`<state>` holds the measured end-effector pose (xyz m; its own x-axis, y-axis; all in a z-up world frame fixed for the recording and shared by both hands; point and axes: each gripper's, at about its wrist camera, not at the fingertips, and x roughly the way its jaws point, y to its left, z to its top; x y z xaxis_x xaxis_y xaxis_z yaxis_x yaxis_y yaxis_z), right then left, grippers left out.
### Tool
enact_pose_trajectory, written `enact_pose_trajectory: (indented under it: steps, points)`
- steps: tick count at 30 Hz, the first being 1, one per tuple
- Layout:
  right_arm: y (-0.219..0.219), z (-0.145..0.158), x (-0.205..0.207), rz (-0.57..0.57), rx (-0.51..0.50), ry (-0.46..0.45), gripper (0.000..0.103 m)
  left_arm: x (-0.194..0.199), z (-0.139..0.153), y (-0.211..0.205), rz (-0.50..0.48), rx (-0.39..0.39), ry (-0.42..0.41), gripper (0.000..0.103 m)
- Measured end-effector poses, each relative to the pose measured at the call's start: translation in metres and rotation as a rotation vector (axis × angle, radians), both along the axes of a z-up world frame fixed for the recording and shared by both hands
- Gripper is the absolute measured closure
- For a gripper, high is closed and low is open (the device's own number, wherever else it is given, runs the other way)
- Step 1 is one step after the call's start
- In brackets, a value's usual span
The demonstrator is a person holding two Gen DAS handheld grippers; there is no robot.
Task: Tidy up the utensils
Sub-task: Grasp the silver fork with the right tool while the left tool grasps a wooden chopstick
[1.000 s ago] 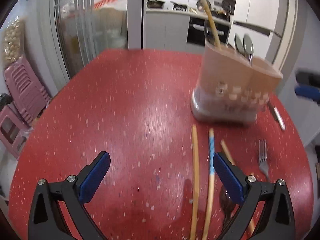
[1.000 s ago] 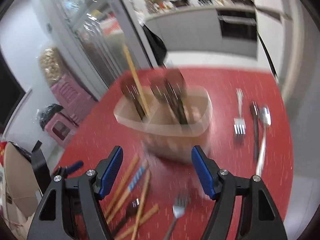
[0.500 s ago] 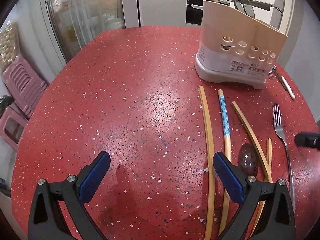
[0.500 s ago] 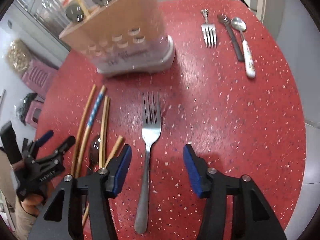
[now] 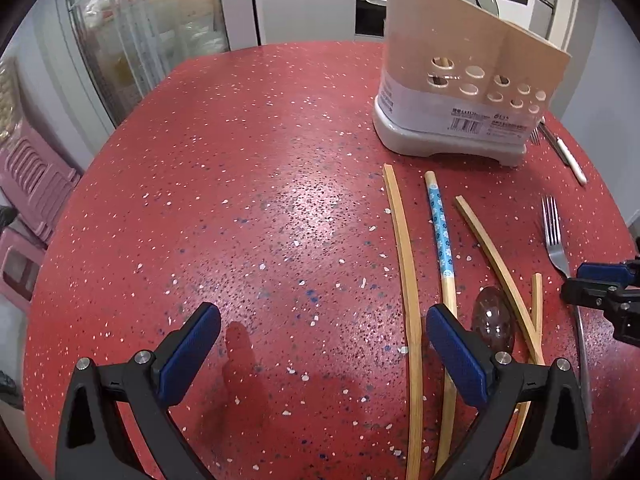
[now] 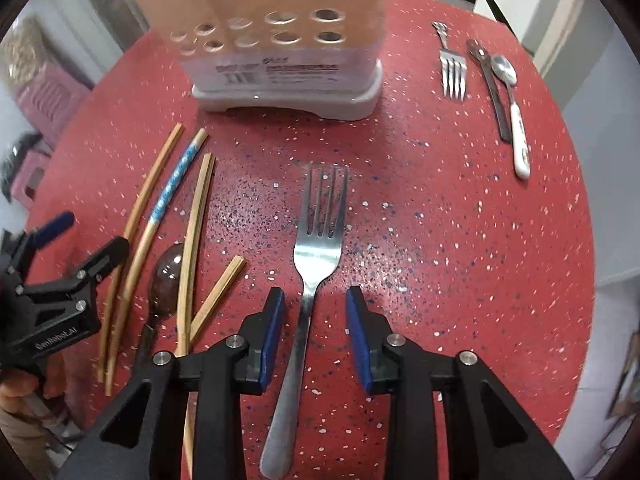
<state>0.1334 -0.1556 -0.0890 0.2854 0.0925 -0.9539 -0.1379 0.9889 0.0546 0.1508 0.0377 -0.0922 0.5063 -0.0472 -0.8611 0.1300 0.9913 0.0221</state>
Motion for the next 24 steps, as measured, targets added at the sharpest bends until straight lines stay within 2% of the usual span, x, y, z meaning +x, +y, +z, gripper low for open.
enact_pose_trajectory:
  steps: [3, 8, 11, 12, 20, 23, 24]
  points:
    - [0.013, -0.001, -0.001, 0.039, -0.06, -0.006, 0.072, 0.006, -0.002, -0.003, -0.02, 0.017, 0.011, 0.0]
    - [0.019, 0.001, -0.001, 0.058, -0.06, 0.01, 0.074, 0.013, -0.001, -0.007, -0.065, 0.02, 0.034, 0.0]
    - [0.017, 0.003, 0.001, 0.072, -0.053, 0.016, 0.087, 0.019, 0.002, -0.013, -0.102, -0.002, 0.059, 0.0]
    - [0.018, 0.004, 0.004, 0.075, -0.045, 0.021, 0.092, 0.022, 0.003, -0.015, -0.115, -0.009, 0.073, 0.004]
    - [0.005, 0.004, 0.005, 0.084, 0.013, 0.014, 0.097, 0.039, 0.007, -0.036, -0.208, 0.006, 0.172, 0.018]
    - [-0.007, 0.004, 0.0, 0.076, 0.058, 0.003, 0.097, 0.042, 0.009, -0.042, -0.246, 0.014, 0.203, 0.029]
    - [-0.015, 0.005, -0.003, 0.073, 0.08, 0.001, 0.097, 0.042, 0.01, -0.046, -0.263, 0.015, 0.211, 0.037]
